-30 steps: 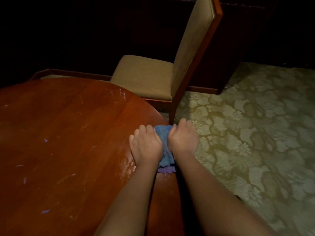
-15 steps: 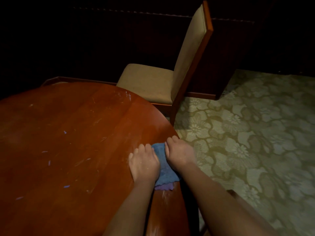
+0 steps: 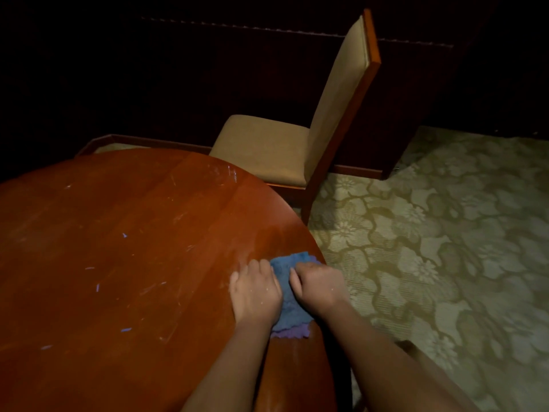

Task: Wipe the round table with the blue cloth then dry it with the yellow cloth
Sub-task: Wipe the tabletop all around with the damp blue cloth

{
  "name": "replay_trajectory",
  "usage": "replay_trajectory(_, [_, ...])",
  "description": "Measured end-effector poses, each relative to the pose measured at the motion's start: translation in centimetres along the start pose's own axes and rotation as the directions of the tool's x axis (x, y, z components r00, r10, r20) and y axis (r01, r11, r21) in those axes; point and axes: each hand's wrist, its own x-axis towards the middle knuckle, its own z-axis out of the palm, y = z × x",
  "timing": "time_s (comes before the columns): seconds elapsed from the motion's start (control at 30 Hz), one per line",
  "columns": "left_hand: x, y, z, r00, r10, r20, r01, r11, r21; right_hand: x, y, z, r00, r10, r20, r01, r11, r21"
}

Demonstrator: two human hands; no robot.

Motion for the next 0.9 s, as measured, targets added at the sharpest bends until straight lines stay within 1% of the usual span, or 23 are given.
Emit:
replay_trajectory(0.07, [2.1, 0.2, 0.7, 0.999, 0.014, -0.049, -0.013, 1.000, 0.012, 1.9, 0.5, 0.7, 0.999, 0.010, -0.030, -0.010, 1.000, -0.014])
replay_trajectory(0.13, [4.0, 0.5, 1.2, 0.998, 0.016, -0.064, -0.015, 1.000, 0.021, 3.9, 1.1, 1.4, 0.999, 0.006, -0.037, -0.006, 1.000, -0.022])
replay_trajectory(0.2, [5.9, 0.8, 1.4, 1.000, -0.001, -0.004, 0.001, 1.000, 0.031, 5.4, 1.6, 2.0, 1.000, 0.013, -0.021, -0.013, 1.000, -0.012])
replay_trajectory(0.27, [7.2, 1.1, 1.5, 0.996, -0.027, 0.085, 0.022, 0.998, 0.054, 6.5, 2.0, 2.5, 1.000, 0.024, 0.007, -0.024, 0.999, 0.028])
replay_trajectory(0.33, [8.2, 1.2, 1.6, 0.994, -0.043, 0.105, 0.040, 0.999, 0.028, 7.3, 2.4, 2.8, 0.999, 0.036, 0.016, -0.037, 0.998, 0.057])
replay_trajectory(0.4, [8.7, 1.2, 1.7, 0.996, -0.041, 0.081, 0.040, 0.999, 0.011, 7.7, 2.5, 2.9, 1.000, 0.030, 0.003, -0.030, 0.998, 0.056])
replay_trajectory(0.47, [8.6, 1.1, 2.0, 0.998, -0.029, 0.049, 0.029, 1.000, -0.006, 7.8, 2.4, 2.9, 0.999, 0.021, -0.045, -0.019, 0.999, 0.049])
replay_trajectory(0.53, [8.1, 1.1, 2.1, 0.998, -0.006, -0.061, 0.004, 0.999, -0.041, 7.7, 2.4, 2.7, 0.997, 0.008, -0.083, -0.004, 0.999, 0.046])
replay_trajectory(0.6, [7.6, 1.0, 2.3, 0.984, 0.050, -0.172, -0.061, 0.996, -0.059, 7.5, 2.4, 2.3, 0.993, 0.001, -0.115, 0.002, 1.000, 0.026])
replay_trajectory(0.7, [6.0, 0.4, 2.4, 0.970, 0.124, -0.210, -0.140, 0.988, -0.065, 6.3, 2.1, 2.0, 0.995, -0.003, -0.101, 0.007, 0.999, 0.041])
replay_trajectory(0.73, [5.4, 0.1, 2.5, 0.970, 0.131, -0.207, -0.150, 0.985, -0.082, 5.6, 1.9, 1.9, 0.997, -0.012, -0.077, 0.018, 0.997, 0.070])
replay_trajectory(0.8, [3.8, -0.3, 2.4, 0.984, 0.119, -0.135, -0.137, 0.981, -0.138, 4.0, 1.4, 1.6, 0.999, -0.029, -0.022, 0.032, 0.991, 0.129])
replay_trajectory(0.83, [2.7, -0.4, 2.1, 0.990, 0.114, -0.084, -0.126, 0.980, -0.155, 3.1, 1.1, 1.4, 1.000, -0.024, 0.004, 0.024, 0.990, 0.136])
replay_trajectory(0.9, [0.8, -0.6, 1.4, 0.991, 0.108, -0.073, -0.117, 0.985, -0.127, 1.5, 0.4, 0.7, 1.000, -0.009, 0.030, 0.006, 0.995, 0.103])
